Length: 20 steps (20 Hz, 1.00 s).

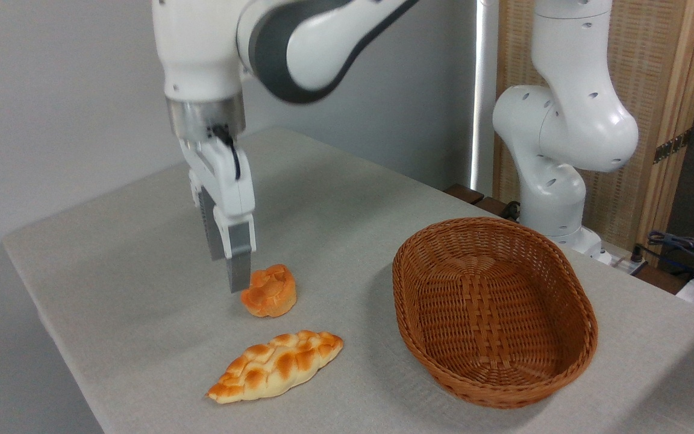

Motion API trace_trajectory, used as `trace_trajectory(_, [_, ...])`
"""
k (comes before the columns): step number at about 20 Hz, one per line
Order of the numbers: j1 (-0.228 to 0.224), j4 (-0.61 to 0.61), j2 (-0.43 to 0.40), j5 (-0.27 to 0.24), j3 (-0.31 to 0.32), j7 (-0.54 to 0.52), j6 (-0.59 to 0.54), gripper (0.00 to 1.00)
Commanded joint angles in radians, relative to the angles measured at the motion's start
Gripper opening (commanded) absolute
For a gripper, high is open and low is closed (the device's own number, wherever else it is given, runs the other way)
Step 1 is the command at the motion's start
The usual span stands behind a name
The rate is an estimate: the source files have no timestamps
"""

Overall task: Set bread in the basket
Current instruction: 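Lower the open gripper down onto the small round orange bun, then close the gripper on the round orange bun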

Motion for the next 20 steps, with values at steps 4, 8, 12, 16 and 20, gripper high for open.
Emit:
trace_trajectory(4, [-0.02,-0.126,0.001,-0.007,-0.017,0.023,0.074,1.0])
trace_trajectory(8, [-0.02,-0.136,-0.002,-0.004,-0.017,0.046,0.037,1.0])
trace_trajectory(12, [-0.018,-0.136,-0.005,-0.014,-0.017,0.057,-0.03,0.4])
trace_trajectory(16, [-0.017,-0.134,-0.009,-0.014,-0.017,0.055,-0.075,0.2])
trace_trajectory(20, [-0.017,-0.134,-0.008,-0.014,-0.017,0.055,-0.081,0.2])
